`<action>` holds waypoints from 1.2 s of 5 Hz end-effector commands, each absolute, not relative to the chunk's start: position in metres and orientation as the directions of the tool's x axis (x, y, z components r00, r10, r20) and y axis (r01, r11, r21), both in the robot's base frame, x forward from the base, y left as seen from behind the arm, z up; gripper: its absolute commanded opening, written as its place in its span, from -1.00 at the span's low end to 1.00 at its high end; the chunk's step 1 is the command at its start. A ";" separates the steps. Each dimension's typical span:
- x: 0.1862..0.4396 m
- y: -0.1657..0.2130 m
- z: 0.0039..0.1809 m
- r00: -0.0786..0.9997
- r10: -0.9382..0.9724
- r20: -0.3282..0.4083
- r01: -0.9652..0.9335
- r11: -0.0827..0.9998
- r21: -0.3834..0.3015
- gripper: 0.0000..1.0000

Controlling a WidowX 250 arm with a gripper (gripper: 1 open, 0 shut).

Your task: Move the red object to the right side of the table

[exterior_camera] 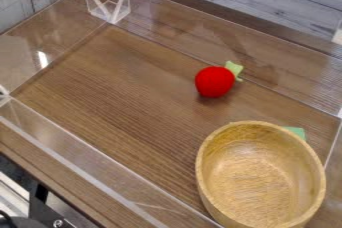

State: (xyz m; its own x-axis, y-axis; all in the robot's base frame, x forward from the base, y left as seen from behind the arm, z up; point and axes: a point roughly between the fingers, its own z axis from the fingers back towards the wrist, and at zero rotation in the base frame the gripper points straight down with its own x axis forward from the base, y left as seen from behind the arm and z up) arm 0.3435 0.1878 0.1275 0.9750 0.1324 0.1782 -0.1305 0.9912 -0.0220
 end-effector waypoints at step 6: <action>0.346 0.175 0.103 0.985 -0.031 0.169 0.044 0.996 -0.073 1.00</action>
State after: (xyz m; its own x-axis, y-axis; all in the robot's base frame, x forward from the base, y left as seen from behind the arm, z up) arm 0.3413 0.1727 0.0852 0.9922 -0.0233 0.1222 0.0357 0.9943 -0.1005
